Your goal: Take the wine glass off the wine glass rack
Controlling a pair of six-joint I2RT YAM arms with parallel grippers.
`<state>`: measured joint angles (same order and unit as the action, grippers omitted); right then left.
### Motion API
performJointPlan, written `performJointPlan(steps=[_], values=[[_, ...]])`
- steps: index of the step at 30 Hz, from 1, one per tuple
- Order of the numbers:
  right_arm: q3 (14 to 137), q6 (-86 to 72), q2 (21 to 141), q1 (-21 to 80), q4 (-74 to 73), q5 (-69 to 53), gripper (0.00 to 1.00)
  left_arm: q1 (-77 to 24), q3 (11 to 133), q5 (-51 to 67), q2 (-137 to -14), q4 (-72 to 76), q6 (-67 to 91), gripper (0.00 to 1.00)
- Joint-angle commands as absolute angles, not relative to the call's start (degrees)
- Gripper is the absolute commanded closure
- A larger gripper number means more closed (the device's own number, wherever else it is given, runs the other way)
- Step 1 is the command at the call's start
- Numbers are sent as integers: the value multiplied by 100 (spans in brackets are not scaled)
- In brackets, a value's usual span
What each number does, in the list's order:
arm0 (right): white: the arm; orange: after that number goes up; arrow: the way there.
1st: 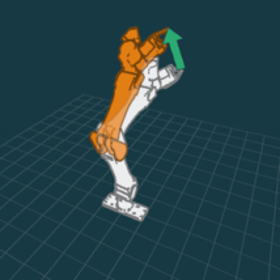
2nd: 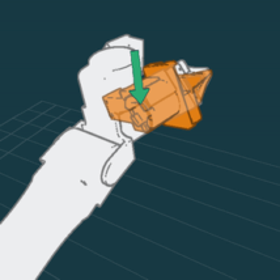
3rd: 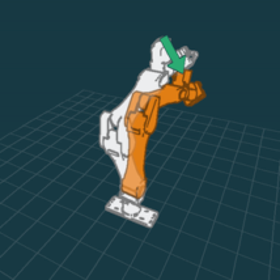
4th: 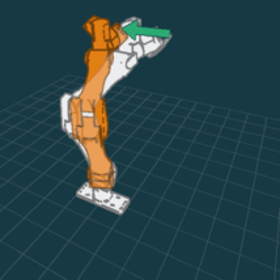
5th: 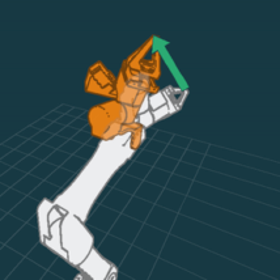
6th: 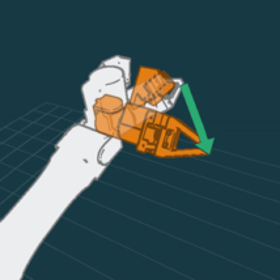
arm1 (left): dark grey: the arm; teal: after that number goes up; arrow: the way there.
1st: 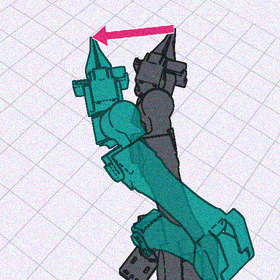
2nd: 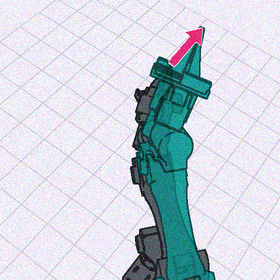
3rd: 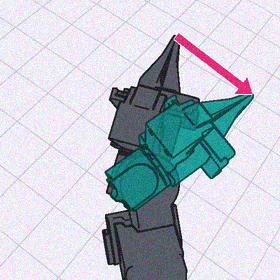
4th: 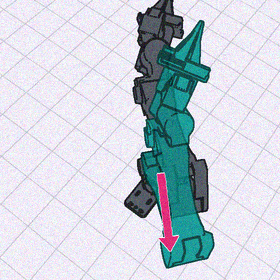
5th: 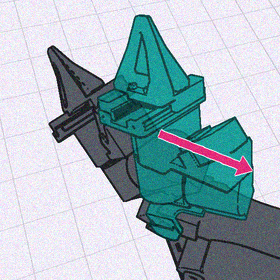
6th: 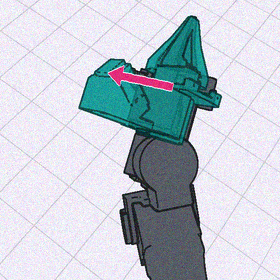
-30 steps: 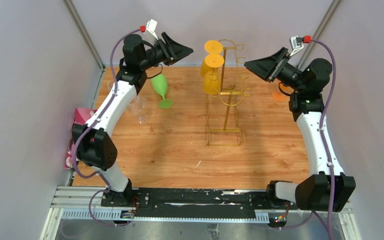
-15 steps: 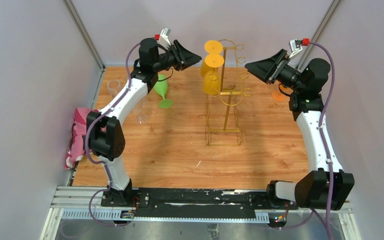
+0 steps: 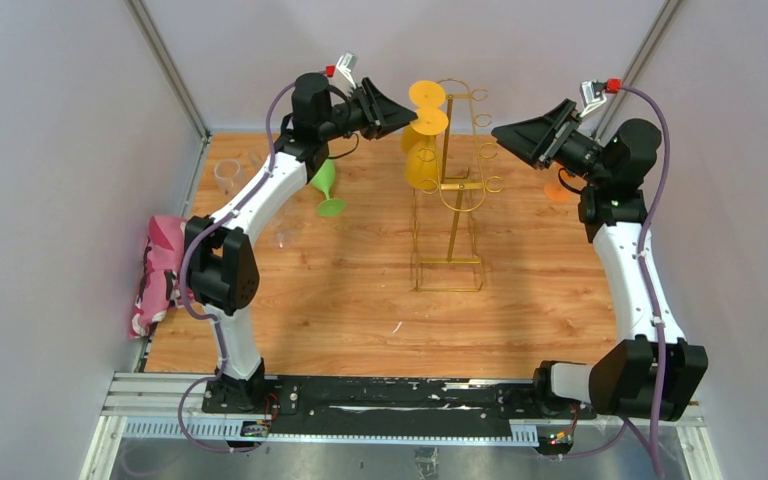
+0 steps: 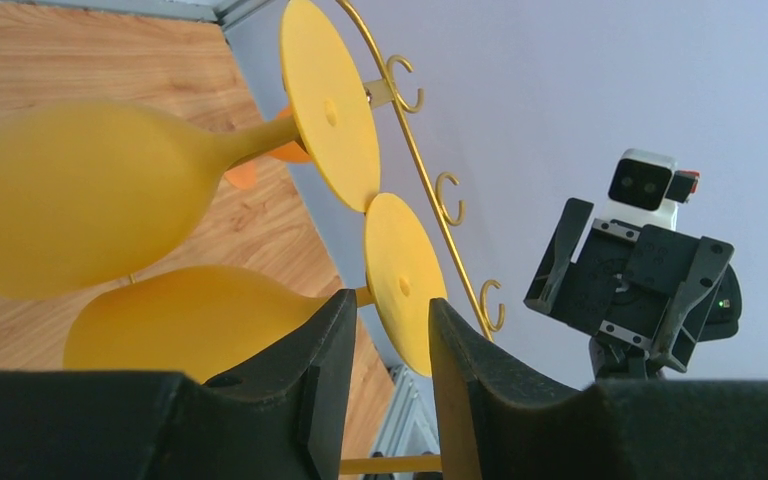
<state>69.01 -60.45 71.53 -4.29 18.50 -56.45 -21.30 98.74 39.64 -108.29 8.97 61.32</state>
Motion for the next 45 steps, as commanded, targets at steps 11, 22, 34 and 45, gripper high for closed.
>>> performJointPlan(steps=[11, 22, 34, 45], values=[[6693, -6460, 7188, -597, 2521, -5823, 23, -2171, 10161, 4183, -10960, 980, 6195, 73], [6589, -6636, 7239, -637, 2740, -5853, 23, -2176, 10024, 4298, -10916, 982, 6178, 71], [6456, -6996, 7286, -676, 3208, -5897, 24, -2197, 9815, 4324, -10936, 979, 6117, 74], [6392, -7123, 7299, -676, 3413, -5887, 24, -2206, 9852, 4311, -10879, 983, 6120, 93]])
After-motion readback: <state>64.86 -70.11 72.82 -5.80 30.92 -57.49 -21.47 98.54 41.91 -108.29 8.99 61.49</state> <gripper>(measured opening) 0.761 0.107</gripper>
